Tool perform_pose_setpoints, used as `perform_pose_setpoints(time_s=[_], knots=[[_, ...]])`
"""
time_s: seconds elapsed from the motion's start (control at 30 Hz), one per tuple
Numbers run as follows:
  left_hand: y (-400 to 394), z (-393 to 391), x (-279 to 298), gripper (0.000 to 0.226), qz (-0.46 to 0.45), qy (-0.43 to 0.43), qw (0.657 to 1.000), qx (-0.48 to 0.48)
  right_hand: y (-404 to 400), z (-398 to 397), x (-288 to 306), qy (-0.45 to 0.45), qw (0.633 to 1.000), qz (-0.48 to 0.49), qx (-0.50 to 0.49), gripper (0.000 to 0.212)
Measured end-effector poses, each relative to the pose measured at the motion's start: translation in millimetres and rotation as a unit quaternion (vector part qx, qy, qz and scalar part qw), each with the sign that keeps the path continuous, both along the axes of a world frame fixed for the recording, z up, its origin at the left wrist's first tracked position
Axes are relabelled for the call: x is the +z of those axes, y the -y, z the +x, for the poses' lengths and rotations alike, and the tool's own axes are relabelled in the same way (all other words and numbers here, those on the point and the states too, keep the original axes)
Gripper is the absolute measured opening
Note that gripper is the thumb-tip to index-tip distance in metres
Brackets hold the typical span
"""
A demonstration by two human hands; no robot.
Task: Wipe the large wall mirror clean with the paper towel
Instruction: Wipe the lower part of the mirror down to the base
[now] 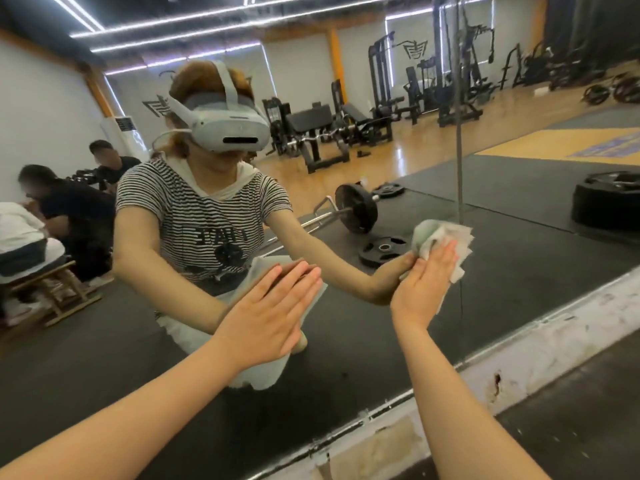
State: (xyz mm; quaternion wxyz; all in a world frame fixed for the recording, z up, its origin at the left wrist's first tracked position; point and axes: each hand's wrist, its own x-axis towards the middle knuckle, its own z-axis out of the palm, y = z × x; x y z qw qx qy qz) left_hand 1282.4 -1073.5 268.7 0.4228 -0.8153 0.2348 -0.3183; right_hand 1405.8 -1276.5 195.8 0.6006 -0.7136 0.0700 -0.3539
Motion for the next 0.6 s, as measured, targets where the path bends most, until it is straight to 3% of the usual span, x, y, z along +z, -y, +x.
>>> perform_pose_setpoints(time_s=[0.2,0.37,0.6], knots=[[-1.8,3.4,-2.3,0.066,0.005,0.019,1.000,-0.019,-1.2,2.0,-71.6,-0.016,0.998,0.063,-0.002,0.051],[-1.3,3.2,-5.0,0.067,0.004,0.036,0.999,-0.026,-2.7,-9.1,-126.9,-0.096,0.988,0.122,0.012,0.049],[1.5,1.9,-4.6,0.065,0.005,0.038,0.999,-0.006,7.7,-8.2,-148.2,-0.126,0.980,0.153,0.035,0.048]])
